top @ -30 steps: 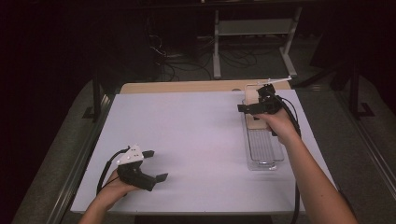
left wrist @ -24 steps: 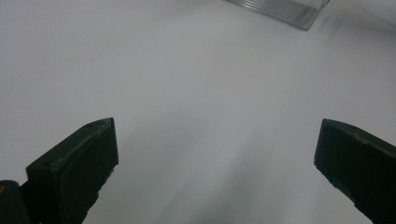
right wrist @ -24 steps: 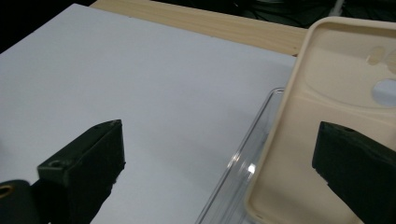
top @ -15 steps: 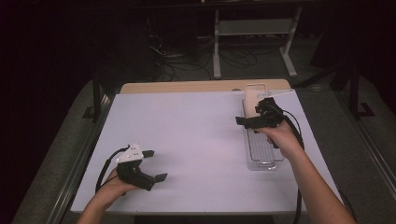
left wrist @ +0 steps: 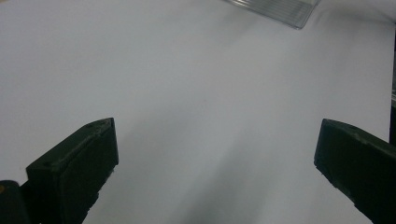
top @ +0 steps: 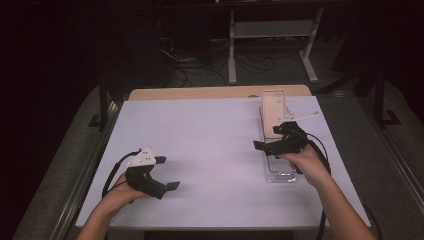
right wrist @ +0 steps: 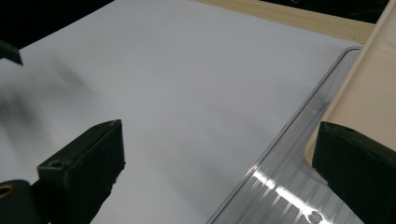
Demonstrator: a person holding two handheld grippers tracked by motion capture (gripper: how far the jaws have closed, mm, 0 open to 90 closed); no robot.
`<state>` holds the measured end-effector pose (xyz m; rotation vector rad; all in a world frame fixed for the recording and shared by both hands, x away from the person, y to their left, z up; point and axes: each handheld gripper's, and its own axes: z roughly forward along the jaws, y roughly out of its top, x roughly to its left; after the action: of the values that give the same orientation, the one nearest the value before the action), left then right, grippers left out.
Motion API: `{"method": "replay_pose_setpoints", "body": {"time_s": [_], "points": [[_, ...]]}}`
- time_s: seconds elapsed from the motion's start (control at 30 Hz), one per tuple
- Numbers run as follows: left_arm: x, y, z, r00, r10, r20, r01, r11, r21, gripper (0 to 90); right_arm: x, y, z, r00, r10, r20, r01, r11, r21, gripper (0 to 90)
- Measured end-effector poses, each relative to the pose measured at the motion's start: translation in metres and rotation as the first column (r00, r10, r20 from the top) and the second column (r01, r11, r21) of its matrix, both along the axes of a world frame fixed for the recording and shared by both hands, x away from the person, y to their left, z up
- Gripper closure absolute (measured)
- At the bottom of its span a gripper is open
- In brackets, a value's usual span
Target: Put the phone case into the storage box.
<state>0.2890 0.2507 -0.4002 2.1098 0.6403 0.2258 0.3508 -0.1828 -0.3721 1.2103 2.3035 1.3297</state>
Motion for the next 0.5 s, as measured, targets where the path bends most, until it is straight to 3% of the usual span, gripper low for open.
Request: {"method": "replay_pose_setpoints", "body": {"time_s": [0.17, 0.33, 0.5], "points": [[0.006, 0.001, 0.005, 0.9999, -0.006, -0.011, 0.006, 0.9999, -0.009, 0.0, -0.011, -0.001, -0.001, 0.9996, 0.026, 0.01, -0.026, 0.9996, 0.009, 2.0], [0.006, 0.004, 0.007, 0.9999, 0.006, 0.008, -0.006, 0.9996, -0.029, 0.0, -0.023, -0.002, -0.005, 0.9987, 0.046, 0.021, -0.046, 0.9988, 0.018, 2.0], [0.002, 0.004, 0.008, 1.0, -0.004, 0.004, 0.004, 1.0, -0.004, 0.0, -0.032, -0.005, -0.008, 0.9974, 0.066, 0.029, -0.066, 0.9975, 0.023, 2.0]]}}
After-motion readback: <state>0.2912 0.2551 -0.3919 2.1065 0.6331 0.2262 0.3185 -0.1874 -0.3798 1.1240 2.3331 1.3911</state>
